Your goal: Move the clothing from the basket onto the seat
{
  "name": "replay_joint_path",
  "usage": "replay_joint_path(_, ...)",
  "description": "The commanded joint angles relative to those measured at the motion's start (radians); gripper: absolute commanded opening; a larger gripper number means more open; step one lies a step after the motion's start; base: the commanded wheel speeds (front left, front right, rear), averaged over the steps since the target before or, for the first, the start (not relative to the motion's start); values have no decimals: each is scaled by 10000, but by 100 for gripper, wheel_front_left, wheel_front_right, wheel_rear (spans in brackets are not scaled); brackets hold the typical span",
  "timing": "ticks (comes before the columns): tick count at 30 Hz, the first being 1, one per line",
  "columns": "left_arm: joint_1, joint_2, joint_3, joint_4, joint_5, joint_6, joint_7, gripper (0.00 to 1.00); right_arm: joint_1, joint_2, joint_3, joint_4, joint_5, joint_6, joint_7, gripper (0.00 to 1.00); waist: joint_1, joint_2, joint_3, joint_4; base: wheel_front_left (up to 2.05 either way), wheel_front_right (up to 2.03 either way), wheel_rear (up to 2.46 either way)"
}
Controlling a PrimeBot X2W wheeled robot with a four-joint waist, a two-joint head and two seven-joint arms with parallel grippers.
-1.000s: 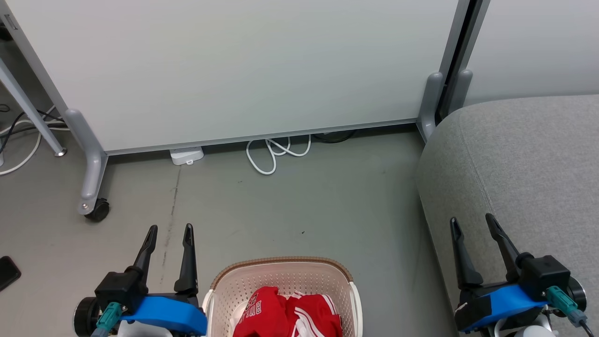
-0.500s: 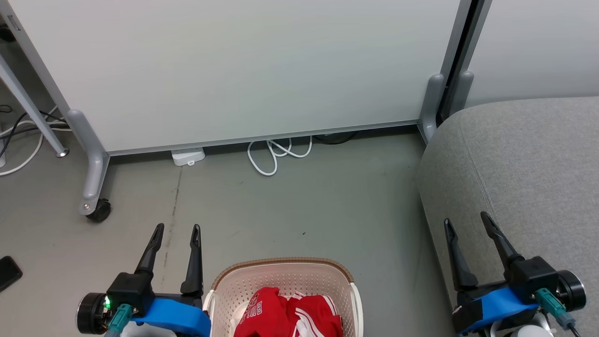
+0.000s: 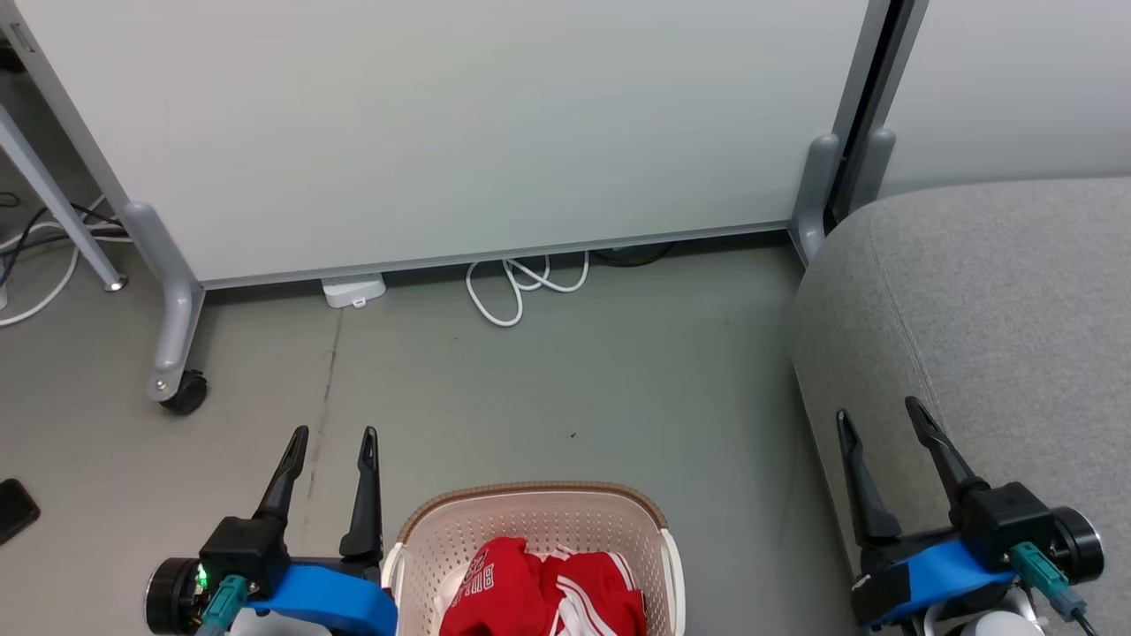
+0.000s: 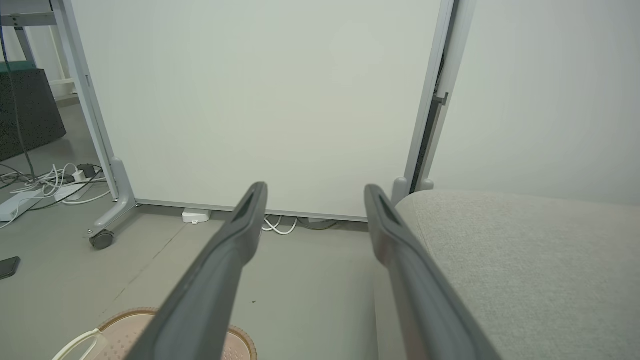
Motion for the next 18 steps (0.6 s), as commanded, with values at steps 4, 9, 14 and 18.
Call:
replay_joint_path(4,-221,15,172,358,-144,-70,-48,100,-289,-44,289,-192,-7,22,-58,100,1,0,512,-294,0,0,0)
replay_joint_path(9,-740,126,107,1345,-56,-75,-39,100,-777,-41,618,-494,-33,14,-56,100,1,0,1634,-983,0,0,0)
replay_joint_path(14,-1775,326,-144,2828,-59,-105,-23,100,-1302,-36,806,-858,157,14,-51,100,1,0,3068,-1664,0,0,0)
replay_joint_path(18,-2753,485,-350,4107,-138,-139,86,100,-1690,-33,1034,-1109,273,14,-50,100,1,0,4199,-2187,0,0,0)
